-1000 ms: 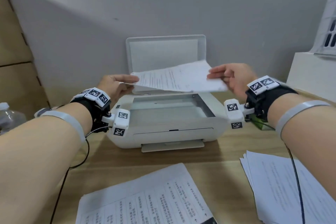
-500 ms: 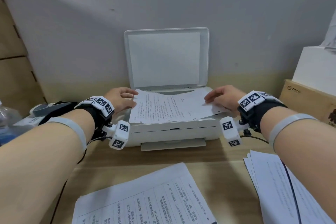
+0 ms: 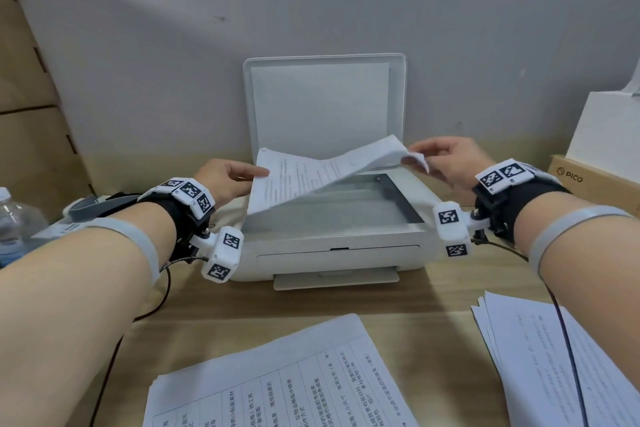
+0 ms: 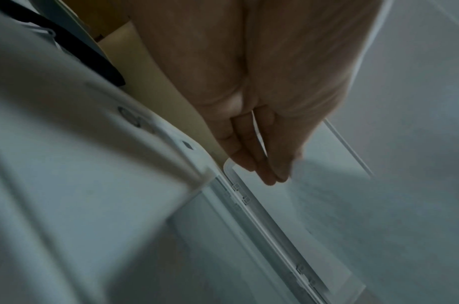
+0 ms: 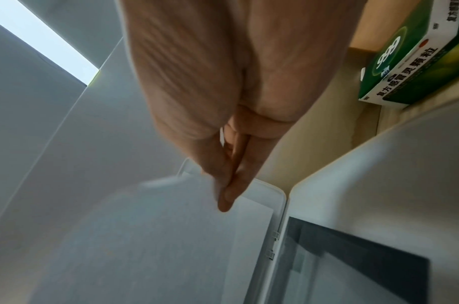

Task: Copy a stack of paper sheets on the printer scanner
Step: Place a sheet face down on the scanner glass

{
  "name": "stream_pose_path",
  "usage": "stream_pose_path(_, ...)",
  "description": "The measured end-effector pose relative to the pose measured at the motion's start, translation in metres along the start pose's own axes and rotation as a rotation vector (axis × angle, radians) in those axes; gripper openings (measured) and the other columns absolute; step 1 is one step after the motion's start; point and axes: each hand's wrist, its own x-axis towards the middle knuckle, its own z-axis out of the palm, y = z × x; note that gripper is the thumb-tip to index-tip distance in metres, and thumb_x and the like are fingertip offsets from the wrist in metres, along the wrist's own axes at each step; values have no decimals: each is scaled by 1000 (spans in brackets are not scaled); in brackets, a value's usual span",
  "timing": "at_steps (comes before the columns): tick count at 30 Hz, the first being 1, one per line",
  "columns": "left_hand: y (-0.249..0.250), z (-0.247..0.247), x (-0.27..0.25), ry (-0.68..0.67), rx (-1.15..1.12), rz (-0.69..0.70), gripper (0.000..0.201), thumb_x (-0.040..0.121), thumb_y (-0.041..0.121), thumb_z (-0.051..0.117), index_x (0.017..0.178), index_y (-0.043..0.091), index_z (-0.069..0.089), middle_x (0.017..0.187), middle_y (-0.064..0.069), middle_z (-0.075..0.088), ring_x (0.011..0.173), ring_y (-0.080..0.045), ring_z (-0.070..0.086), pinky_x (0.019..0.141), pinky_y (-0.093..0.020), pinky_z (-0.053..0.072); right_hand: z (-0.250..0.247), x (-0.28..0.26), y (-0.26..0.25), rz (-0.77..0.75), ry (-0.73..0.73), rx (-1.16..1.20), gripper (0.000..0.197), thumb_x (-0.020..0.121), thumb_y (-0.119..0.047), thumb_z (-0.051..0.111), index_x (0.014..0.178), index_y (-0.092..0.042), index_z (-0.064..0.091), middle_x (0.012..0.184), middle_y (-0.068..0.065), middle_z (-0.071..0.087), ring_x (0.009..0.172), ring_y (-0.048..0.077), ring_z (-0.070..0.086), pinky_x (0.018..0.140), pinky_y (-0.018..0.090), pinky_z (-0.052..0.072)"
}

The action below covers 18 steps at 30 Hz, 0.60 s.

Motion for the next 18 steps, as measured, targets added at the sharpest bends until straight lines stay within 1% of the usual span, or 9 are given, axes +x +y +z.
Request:
stream_pose_path(2, 0, -2, 3, 38, 17, 26, 22, 87, 9, 69, 102, 24, 77, 96, 0, 76, 66, -8, 61, 68, -23, 46, -2, 4, -3, -23, -9, 143, 18, 90, 11, 57, 97, 0, 70, 90, 11, 75, 94, 23, 71, 85, 21, 56)
stream_pose_path(5, 3, 1, 1, 4, -148, 18, 18, 92, 6, 63, 108, 2, 71, 99, -12, 73, 70, -7, 71, 55, -11, 47, -1, 5, -7, -24, -15, 201, 19, 93, 10, 53, 103, 6, 68, 87, 10, 76, 88, 19, 72, 86, 21, 56)
stream_pose_path(6, 3, 2, 1, -18, -200, 0, 18, 95, 2, 57, 109, -3, 68, 105, -15, 71, 78, -9, 73, 57, -11, 51, 1, 5, -7, -15, -15, 218, 19, 94, 10, 52, 107, 8, 66, 91, 13, 74, 88, 19, 72, 85, 21, 57)
stream_pose_path(8, 2, 4, 5, -45, -236, -52, 22, 97, -7, 46, 105, -2, 67, 118, -18, 67, 99, -21, 70, 76, -21, 57, 4, 3, -8, 35, -13, 232, 23, 96, 11, 46, 111, 11, 63, 100, 20, 71, 94, 23, 71, 84, 24, 58)
stream_pose_path(11, -4, 1, 13, -51, -81, -169, 38, 93, -13, 42, 114, 6, 68, 126, -14, 64, 98, -22, 65, 83, -30, 56, 8, -1, -7, 185, -1, 136, 37, 91, 16, 34, 107, 11, 67, 104, 23, 71, 99, 28, 70, 81, 30, 60)
stream_pose_path(13, -5, 1, 15, -99, 200, -186, 46, 92, -9, 44, 114, 22, 72, 126, -7, 63, 94, -25, 59, 92, -37, 52, 10, -3, -4, 258, -27, 31, 38, 90, 10, 34, 102, 8, 70, 106, 18, 72, 100, 26, 69, 86, 34, 59)
stream_pose_path(14, -5, 3, 13, -116, 329, -181, 48, 93, -7, 44, 116, 26, 72, 123, -2, 62, 89, -26, 56, 86, -36, 51, 11, -5, -1, 292, -56, -14, 36, 93, 4, 36, 102, 6, 71, 106, 17, 73, 102, 26, 68, 89, 35, 57)
stream_pose_path(16, -3, 6, 11, -126, 464, -195, 51, 94, -3, 40, 121, 29, 69, 120, 2, 61, 76, -24, 52, 63, -29, 45, 14, -6, 6, 353, -120, -71, 32, 96, -11, 43, 103, 3, 71, 105, 15, 74, 107, 28, 66, 95, 38, 52)
stream_pose_path(18, -1, 8, 10, -146, 520, -207, 52, 95, -1, 38, 123, 31, 67, 124, 3, 62, 77, -23, 59, 59, -26, 45, 16, -6, 9, 366, -165, -151, 27, 96, -16, 52, 107, 0, 71, 107, 13, 73, 109, 28, 65, 99, 39, 50)
